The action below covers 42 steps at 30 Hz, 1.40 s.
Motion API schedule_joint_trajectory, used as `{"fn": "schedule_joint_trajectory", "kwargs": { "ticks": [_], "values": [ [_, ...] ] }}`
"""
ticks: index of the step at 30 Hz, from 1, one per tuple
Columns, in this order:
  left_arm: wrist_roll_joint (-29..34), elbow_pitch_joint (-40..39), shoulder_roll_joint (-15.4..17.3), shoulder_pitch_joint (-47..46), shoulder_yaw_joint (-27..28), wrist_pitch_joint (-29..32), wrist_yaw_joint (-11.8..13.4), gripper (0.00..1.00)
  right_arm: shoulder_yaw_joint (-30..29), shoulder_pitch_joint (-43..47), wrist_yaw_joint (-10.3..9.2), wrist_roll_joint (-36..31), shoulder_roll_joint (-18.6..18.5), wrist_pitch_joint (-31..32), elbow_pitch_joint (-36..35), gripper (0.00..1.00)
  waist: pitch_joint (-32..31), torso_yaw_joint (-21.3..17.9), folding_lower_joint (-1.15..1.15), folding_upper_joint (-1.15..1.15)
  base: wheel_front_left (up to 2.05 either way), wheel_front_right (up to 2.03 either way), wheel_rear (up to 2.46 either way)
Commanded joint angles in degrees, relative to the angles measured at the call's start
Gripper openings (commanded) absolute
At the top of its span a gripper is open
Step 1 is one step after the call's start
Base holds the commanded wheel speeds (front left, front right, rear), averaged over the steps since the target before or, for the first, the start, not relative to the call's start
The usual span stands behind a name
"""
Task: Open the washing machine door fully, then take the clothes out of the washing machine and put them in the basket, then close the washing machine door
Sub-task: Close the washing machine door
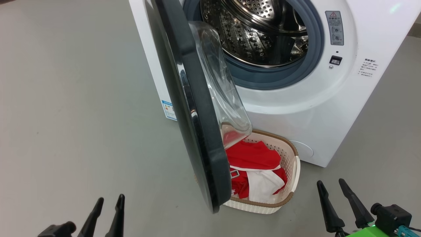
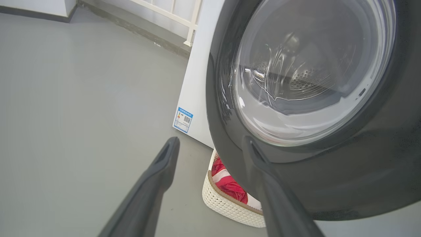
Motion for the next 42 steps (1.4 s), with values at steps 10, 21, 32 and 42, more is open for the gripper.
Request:
{"fn": "schedule_joint_trajectory", "kwargs": {
  "ticks": [10, 21, 32, 42],
  "values": [
    [21.2, -5.6, -5.0, 2.2, 8.8, -0.7, -0.3, 1.00, 1.7, -3.1, 0.02, -1.0, -0.9, -0.4, -2.0, 1.00, -0.3, -0.1, 0.00, 0.00, 0.00, 0.00, 0.00],
    [29.9, -5.4, -7.8, 4.1, 12.0, -0.7, -0.3, 1.00, 2.2, -2.5, 0.02, -1.0, -0.8, -0.4, -2.2, 1.00, -1.1, -0.4, 0.00, 0.00, 0.00, 0.00, 0.00],
    [29.0, -5.4, -8.0, 4.6, 11.9, -0.7, 0.0, 1.00, 2.2, -1.8, 0.02, -1.0, -0.6, -0.4, -1.2, 1.00, -1.7, -0.5, 0.00, 0.00, 0.00, 0.00, 0.00],
    [27.2, -5.8, -8.0, 4.6, 11.6, -0.7, 0.0, 1.00, 2.1, -1.9, 0.02, -1.0, -0.5, -0.4, -1.2, 1.00, -1.7, -0.5, 0.00, 0.00, 0.00, 0.00, 0.00]
  ]
}}
